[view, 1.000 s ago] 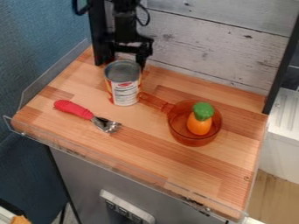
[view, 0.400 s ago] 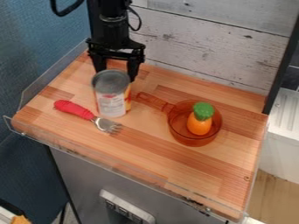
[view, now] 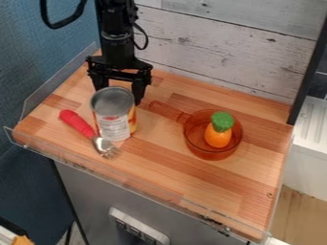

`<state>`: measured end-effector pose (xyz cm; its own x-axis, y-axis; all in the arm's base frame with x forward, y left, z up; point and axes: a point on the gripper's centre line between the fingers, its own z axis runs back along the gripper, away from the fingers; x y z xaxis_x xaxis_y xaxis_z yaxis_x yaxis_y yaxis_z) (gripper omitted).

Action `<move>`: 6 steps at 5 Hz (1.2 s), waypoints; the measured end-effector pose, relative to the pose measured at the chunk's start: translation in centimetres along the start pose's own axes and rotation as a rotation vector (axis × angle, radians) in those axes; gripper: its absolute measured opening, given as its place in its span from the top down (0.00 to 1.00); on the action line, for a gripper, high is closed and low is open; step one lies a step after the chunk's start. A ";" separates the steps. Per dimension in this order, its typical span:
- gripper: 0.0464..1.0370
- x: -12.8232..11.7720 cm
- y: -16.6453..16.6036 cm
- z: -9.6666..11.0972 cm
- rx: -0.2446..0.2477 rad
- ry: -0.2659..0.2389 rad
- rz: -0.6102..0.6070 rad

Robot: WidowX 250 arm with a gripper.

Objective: Move the can to the bottom right corner of the table

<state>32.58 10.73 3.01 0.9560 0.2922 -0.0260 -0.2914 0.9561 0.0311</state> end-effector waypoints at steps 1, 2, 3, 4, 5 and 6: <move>0.04 -1.2 -0.2 0.2 -0.014 -0.035 0.042; 0.04 -2.1 -0.7 0.5 -0.048 -0.059 0.121; 0.04 -3.0 -1.0 0.5 -0.069 -0.046 0.215; 0.04 -4.0 -1.4 0.7 -0.056 -0.061 0.309; 0.04 -5.3 -2.8 0.4 -0.073 -0.049 0.379; 0.04 -6.6 -3.8 0.4 -0.093 -0.047 0.445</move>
<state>27.39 5.15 3.45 0.7372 0.6755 0.0149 -0.6737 0.7365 -0.0613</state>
